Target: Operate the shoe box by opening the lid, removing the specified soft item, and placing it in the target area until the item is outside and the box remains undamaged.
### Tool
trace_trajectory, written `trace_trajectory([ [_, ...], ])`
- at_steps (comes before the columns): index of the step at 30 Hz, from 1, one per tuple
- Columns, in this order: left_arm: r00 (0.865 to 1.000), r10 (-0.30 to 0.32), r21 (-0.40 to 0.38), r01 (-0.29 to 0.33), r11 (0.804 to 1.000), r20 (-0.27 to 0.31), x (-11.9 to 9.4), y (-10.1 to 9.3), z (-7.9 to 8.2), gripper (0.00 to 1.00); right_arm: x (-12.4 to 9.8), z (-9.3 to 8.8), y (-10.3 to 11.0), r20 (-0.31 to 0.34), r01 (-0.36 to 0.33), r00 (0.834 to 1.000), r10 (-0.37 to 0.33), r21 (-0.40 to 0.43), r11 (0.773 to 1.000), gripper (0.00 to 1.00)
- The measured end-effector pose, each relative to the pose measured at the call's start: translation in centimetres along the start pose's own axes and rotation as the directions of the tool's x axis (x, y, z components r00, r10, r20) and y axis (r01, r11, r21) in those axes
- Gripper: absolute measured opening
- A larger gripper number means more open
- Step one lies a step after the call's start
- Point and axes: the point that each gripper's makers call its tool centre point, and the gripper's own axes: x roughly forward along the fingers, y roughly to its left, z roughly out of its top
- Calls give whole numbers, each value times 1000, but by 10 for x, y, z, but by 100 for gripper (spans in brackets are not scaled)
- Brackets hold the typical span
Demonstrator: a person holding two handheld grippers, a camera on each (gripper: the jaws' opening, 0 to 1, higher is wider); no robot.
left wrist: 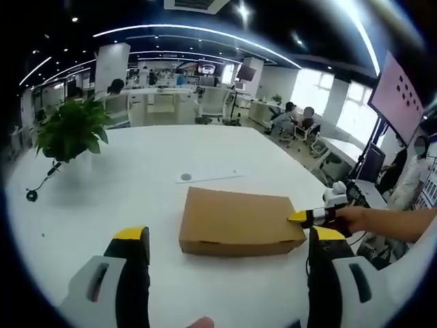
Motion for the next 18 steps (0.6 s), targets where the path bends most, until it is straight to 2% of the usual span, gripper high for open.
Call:
trace_trajectory([
  [8, 1000, -1, 16, 0, 1000, 14, -1, -3, 8, 98, -1, -4, 9, -6, -21, 1000, 21, -17, 1000, 69],
  [16, 1000, -6, 47, 5, 999, 16, -2, -8, 11, 97, 2, -7, 10, -9, -73, 997, 73, 21, 997, 69],
  [18, 1000, -5, 39, 5, 999, 14, -2, -9, 11, 99, 1, -11, 19, -6, -79, 997, 80, 24, 997, 70],
])
